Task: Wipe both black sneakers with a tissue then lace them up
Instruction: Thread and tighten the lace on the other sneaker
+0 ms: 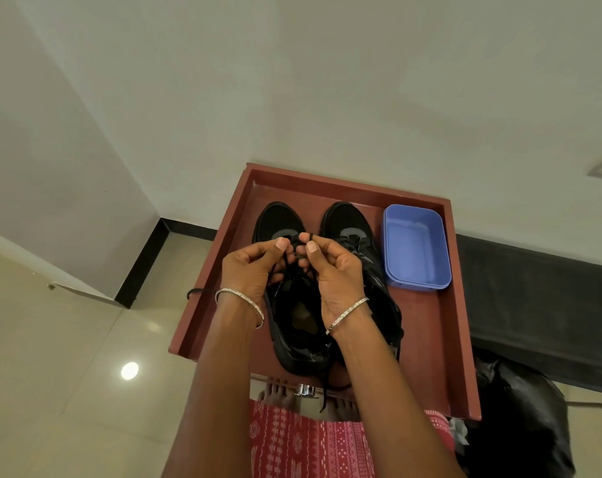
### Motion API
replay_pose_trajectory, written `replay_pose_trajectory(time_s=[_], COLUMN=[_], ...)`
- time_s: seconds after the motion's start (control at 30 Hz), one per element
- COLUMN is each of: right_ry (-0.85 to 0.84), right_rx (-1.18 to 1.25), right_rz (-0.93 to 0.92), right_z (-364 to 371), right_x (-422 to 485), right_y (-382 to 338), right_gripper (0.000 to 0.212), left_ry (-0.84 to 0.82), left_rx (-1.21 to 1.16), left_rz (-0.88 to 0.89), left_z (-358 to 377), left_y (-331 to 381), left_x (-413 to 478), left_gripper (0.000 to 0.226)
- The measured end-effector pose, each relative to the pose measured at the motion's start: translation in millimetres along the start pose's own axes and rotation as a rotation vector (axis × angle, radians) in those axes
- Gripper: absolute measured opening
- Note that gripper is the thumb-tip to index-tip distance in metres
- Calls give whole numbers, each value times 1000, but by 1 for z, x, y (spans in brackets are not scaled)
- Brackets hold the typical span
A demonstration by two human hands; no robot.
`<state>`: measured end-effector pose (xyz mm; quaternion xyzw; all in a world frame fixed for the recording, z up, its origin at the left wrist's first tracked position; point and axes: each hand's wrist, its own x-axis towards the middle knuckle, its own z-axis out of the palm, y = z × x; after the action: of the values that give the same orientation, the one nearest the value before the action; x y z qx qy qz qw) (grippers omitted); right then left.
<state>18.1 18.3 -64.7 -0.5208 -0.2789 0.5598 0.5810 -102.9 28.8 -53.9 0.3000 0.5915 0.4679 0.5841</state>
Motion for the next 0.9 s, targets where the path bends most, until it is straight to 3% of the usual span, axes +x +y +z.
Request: replay_pose_trajectory(time_s=[0.1, 0.2, 0.37, 0.5, 0.63, 0.77, 0.9], right_ry=[19, -7, -35, 68, 161, 47, -67], right_rx=[-38, -84, -136, -261, -262, -142, -48], right_rz=[-25, -35, -18, -67, -53, -16, 38], right_z=[-1, 0, -2, -7, -9, -10, -12], right_x=[1, 2, 4, 6, 7, 6, 5], right_y=[2, 3, 1, 6, 10, 5, -1], right_gripper=[13, 18, 26, 10, 20, 6, 4], left_ry=[4, -81, -176, -172, -204, -248, -214], left_rx=[-10, -43, -41, -26, 49, 137, 102], left_rz=[20, 20, 65, 66, 82, 89, 5], left_z=[0, 2, 1, 0, -2, -5, -6], left_y=[-1, -1, 1, 2, 2, 1, 3], left_x=[2, 1, 2, 2, 3, 4, 7], left_gripper=[20, 9, 18, 15, 11, 11, 26])
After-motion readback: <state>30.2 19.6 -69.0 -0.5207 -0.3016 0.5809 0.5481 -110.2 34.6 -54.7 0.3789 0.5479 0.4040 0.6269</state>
